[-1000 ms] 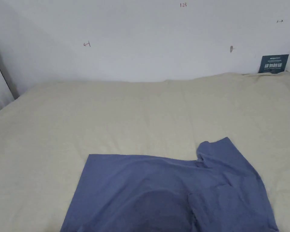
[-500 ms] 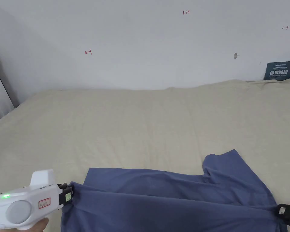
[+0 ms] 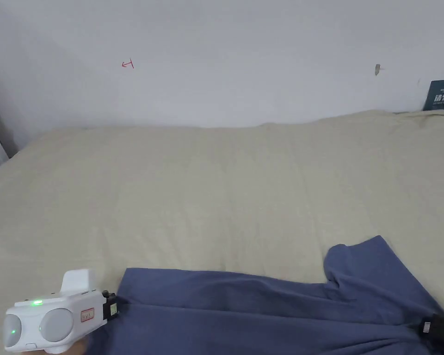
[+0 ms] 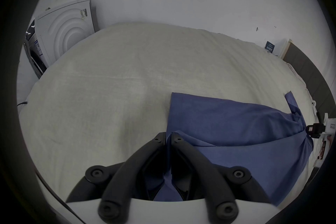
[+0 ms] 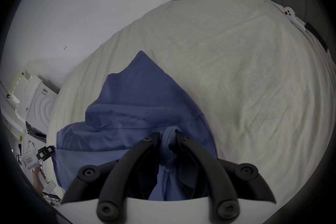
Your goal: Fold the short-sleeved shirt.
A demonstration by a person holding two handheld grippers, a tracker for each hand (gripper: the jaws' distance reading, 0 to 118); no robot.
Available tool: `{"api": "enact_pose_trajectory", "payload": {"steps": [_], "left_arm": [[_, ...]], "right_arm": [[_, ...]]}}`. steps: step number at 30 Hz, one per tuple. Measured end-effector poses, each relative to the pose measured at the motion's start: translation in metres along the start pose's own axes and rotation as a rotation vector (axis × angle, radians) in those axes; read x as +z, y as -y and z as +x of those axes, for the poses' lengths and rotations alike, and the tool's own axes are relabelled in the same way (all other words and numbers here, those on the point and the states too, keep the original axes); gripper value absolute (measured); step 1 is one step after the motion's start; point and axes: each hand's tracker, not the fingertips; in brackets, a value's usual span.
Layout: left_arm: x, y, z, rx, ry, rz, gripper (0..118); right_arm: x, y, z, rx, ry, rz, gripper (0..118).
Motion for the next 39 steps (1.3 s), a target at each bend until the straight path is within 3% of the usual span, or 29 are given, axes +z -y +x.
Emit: {"api": "enact_pose_trajectory", "payload": {"steps": [3, 5, 7, 9, 11, 15, 19, 21, 29, 31, 33, 34, 36, 39], "left_arm": [[-0.004, 0.002, 0.001, 0.004, 0.013, 0.004, 4], [0.007, 0.003, 0.000, 0.019, 0.019, 0.011, 15], [0.040, 0.002, -0.005, 0.007, 0.039, 0.112, 55], [0.086, 0.000, -0.006, -0.031, 0.041, 0.215, 79], [0.142, 0.002, -0.005, -0.045, 0.061, 0.297, 84], [0.242, 0.024, 0.006, 0.001, 0.134, 0.446, 97], [0.305, 0.051, 0.027, -0.018, 0.163, 0.535, 97], [0.323, 0.063, 0.035, -0.034, 0.173, 0.537, 97], [0.356, 0.119, 0.055, -0.059, 0.164, 0.542, 71], [0.356, 0.131, 0.056, -0.077, 0.156, 0.528, 47], [0.355, 0.141, 0.054, -0.072, 0.153, 0.520, 23], [0.353, 0.145, 0.052, -0.042, 0.155, 0.500, 16], [0.350, 0.155, 0.047, 0.004, 0.191, 0.482, 0], [0.349, 0.162, 0.046, -0.003, 0.159, 0.450, 0]], "right_arm": [[0.004, 0.002, 0.001, 0.018, -0.002, 0.006, 15], [0.015, 0.003, 0.000, 0.056, 0.009, 0.032, 23], [0.041, 0.005, -0.005, 0.157, 0.064, 0.144, 58], [0.085, 0.010, -0.012, 0.290, 0.062, 0.280, 77], [0.134, 0.017, -0.020, 0.345, 0.030, 0.392, 83], [0.209, 0.034, -0.030, 0.317, -0.083, 0.474, 85], [0.249, 0.059, -0.043, 0.331, -0.110, 0.512, 85], [0.261, 0.072, -0.050, 0.381, -0.101, 0.532, 85], [0.277, 0.131, -0.059, 0.470, -0.106, 0.545, 83], [0.278, 0.144, -0.059, 0.483, -0.115, 0.542, 62], [0.274, 0.152, -0.061, 0.481, -0.097, 0.527, 24], [0.271, 0.156, -0.059, 0.481, -0.094, 0.521, 13], [0.268, 0.162, -0.058, 0.472, -0.101, 0.506, 5], [0.263, 0.166, -0.055, 0.457, -0.107, 0.475, 1]]}}
